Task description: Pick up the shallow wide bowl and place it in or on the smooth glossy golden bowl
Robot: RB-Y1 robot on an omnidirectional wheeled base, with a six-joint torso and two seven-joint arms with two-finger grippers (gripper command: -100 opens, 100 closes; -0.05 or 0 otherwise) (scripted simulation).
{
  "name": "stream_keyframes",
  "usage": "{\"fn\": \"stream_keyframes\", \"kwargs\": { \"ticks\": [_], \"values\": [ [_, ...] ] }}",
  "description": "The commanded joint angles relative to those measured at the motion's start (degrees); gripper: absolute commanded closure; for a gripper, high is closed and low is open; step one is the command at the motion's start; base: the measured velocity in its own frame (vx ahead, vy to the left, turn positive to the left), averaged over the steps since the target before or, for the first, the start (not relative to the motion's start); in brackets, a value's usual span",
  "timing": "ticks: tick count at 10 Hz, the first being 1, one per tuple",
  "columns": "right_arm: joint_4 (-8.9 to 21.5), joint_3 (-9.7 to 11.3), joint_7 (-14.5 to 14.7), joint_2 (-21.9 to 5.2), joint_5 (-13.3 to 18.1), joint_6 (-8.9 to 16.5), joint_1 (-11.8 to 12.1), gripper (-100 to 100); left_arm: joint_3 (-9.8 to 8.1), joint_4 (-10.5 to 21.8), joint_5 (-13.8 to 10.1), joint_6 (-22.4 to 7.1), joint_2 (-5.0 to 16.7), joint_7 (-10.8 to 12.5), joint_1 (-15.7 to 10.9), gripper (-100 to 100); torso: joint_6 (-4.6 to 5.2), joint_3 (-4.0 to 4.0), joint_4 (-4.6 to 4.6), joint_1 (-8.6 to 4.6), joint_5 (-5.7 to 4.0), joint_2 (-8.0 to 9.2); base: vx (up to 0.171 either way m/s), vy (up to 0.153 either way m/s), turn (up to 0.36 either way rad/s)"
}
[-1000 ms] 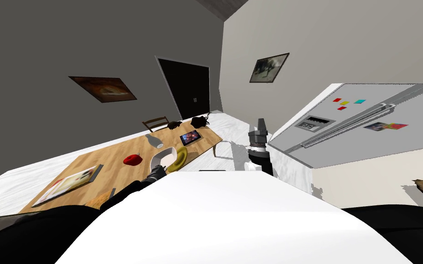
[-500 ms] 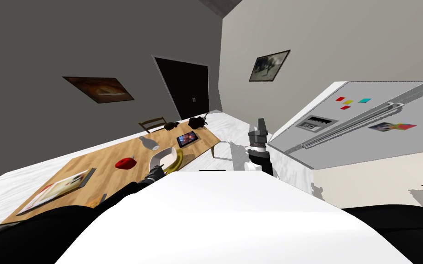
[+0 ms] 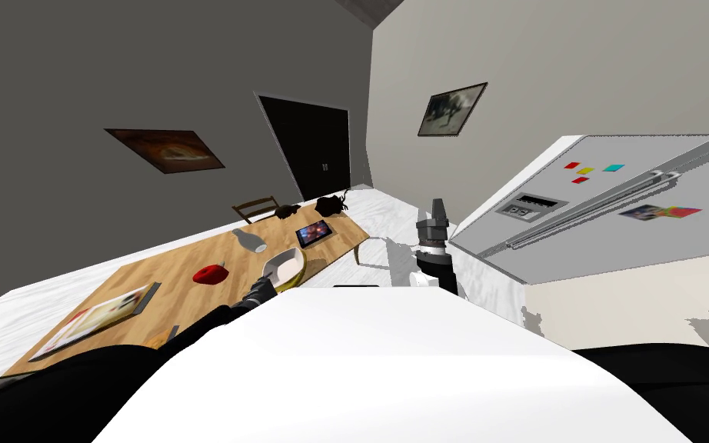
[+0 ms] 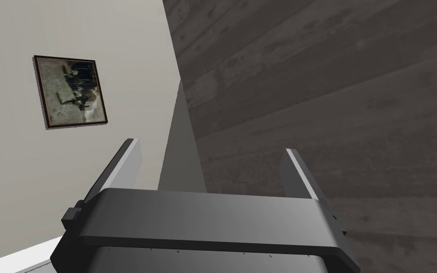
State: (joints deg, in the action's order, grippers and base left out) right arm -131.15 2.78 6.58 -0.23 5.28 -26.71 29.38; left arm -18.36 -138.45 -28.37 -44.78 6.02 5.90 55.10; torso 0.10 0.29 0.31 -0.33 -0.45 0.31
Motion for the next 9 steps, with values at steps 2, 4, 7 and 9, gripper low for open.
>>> {"fn": "stream_keyframes", "kwargs": {
  "ticks": [2, 4, 7, 9],
  "values": [
    [0.00, 0.00, 0.00, 0.00, 0.00, 0.00, 0.00, 0, -1.10, -3.41, -1.48, -1.81, 0.15, 0.63, 2.09, -100, -0.01, -0.03, -0.01, 0.02, 0.00, -0.05, 0.029, 0.013, 0.015],
    [0.00, 0.00, 0.00, 0.00, 0.00, 0.00, 0.00, 0, -1.83, -5.68, -2.47, -3.01, 0.26, 1.04, 3.48, -100, 0.00, -0.07, -0.03, 0.09, 0.02, -0.12, 0.034, 0.022, 0.008],
    [0.00, 0.00, 0.00, 0.00, 0.00, 0.00, 0.00, 0, -2.93, -9.09, -3.95, -4.82, 0.41, 1.67, 5.57, -100, 0.00, -0.06, -0.02, 0.05, 0.01, -0.11, 0.030, 0.013, 0.010],
    [0.00, 0.00, 0.00, 0.00, 0.00, 0.00, 0.00, 0, -3.67, -11.36, -4.94, -6.03, 0.52, 2.08, 6.96, -100, 0.00, -0.06, -0.02, 0.06, 0.01, -0.11, 0.028, 0.016, 0.010]
  ]
}}
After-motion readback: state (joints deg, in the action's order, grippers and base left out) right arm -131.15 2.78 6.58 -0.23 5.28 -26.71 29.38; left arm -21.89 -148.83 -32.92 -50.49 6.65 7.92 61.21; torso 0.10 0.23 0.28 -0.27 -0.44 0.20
